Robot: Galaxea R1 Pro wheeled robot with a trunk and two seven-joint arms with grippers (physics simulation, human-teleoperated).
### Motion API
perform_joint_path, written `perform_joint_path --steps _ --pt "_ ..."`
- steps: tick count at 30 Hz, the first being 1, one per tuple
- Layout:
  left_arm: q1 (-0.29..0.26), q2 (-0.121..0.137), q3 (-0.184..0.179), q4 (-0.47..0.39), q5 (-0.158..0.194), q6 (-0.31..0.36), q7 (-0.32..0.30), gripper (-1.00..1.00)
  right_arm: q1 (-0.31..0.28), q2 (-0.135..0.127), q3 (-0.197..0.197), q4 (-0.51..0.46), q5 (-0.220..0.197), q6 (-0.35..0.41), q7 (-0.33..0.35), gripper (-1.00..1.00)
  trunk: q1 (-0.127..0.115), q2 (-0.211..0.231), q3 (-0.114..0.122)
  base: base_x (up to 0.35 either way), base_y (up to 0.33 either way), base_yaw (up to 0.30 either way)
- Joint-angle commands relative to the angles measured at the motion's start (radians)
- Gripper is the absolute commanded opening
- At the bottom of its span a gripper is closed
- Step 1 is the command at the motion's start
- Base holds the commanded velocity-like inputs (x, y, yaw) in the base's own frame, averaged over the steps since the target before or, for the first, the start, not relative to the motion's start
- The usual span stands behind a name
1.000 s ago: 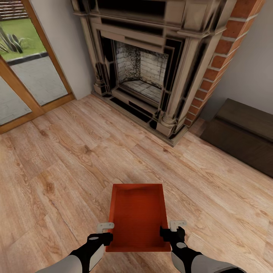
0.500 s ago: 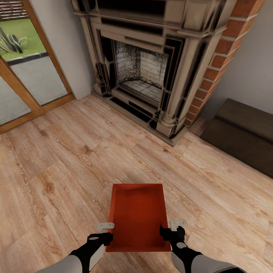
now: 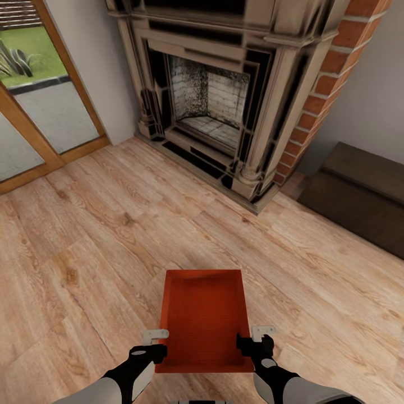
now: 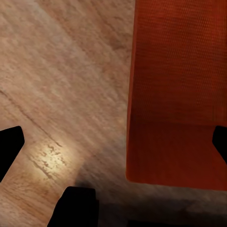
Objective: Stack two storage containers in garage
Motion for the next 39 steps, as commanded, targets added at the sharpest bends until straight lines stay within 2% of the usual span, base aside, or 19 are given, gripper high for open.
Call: perform_joint_path --steps 1,17,39 --pt "0.000 0.000 -0.009 -0.002 0.009 0.005 0.005 1.00 -0.001 0.000 0.009 0.001 -0.009 -0.004 -0.002 1.00 0.004 -0.007 -0.004 0.000 0.000 0.000" --pt "0.000 0.000 -0.009 -0.002 0.009 0.005 0.005 1.00 -0.001 0.000 0.009 0.001 -0.009 -0.004 -0.002 1.00 0.065 -0.119 -0.054 0.000 0.000 0.000" --pt "0.000 0.000 -0.009 -0.002 0.009 0.005 0.005 1.00 -0.001 0.000 0.009 0.001 -0.009 -0.003 -0.002 1.00 0.069 -0.126 -0.057 0.000 0.000 0.000"
